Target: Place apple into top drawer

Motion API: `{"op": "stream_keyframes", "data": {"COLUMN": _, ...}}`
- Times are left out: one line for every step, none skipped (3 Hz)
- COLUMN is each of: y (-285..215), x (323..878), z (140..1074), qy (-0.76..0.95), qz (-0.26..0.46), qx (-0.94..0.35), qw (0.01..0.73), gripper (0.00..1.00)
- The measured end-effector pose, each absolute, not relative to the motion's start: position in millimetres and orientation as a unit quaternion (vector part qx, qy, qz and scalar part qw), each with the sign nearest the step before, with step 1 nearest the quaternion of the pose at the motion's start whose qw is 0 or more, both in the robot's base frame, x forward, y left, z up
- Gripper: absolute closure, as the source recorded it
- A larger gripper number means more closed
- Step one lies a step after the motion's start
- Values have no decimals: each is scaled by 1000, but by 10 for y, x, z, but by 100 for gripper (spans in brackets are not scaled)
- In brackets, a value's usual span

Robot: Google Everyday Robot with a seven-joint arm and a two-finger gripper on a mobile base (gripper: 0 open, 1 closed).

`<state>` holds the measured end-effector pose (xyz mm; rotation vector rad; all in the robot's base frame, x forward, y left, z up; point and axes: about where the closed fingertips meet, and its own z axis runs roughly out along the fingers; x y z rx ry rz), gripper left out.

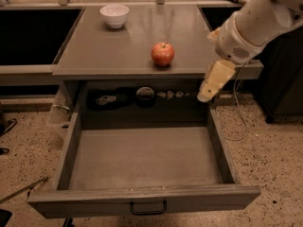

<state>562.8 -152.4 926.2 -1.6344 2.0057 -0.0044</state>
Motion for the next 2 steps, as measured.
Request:
{"op": "stream_keyframes", "data": {"y": -1440, "x": 6222, "z": 9215, "qy": 744, "qz": -10, "qx": -598, "qw": 299, "gripper": 0}}
{"op": "stream_keyframes", "data": {"y": -1440, "x": 6222, "z": 9216, "qy": 744, "qz": -10, "qx": -598, "qw": 299, "gripper": 0}}
